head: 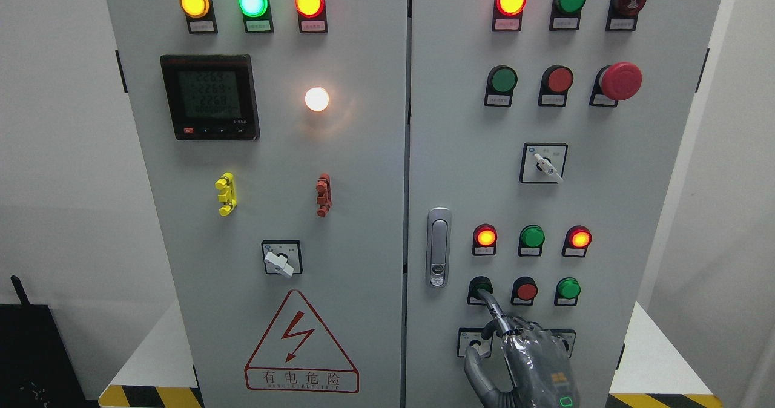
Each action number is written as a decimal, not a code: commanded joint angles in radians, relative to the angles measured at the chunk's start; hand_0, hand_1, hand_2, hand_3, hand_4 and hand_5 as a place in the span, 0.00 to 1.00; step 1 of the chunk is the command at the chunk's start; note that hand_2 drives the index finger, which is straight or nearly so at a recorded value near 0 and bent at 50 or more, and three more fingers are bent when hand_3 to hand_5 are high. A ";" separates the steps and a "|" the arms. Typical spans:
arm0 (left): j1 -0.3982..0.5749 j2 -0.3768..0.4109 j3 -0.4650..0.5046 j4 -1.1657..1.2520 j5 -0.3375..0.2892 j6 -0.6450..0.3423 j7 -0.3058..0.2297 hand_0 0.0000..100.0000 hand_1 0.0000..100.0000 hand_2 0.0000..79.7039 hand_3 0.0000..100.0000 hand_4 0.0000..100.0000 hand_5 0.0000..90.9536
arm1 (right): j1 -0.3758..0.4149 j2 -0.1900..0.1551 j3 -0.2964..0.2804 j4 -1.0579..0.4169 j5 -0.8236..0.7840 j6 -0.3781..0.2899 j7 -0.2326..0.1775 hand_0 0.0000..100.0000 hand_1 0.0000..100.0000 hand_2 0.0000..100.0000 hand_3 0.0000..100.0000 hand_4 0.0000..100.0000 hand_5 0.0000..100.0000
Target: Press green start button
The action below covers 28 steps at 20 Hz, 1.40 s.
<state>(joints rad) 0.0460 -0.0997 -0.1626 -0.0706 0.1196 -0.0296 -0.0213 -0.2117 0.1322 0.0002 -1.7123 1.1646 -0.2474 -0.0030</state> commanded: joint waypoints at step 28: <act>0.000 0.000 0.000 0.000 0.000 0.000 0.000 0.12 0.56 0.00 0.00 0.00 0.00 | 0.115 0.001 -0.034 -0.147 -0.147 -0.026 0.004 0.88 0.44 0.00 0.59 0.56 0.43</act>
<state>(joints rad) 0.0460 -0.0997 -0.1626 -0.0706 0.1197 -0.0297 -0.0213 -0.1426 0.1337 -0.0290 -1.7817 1.0768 -0.2679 0.0057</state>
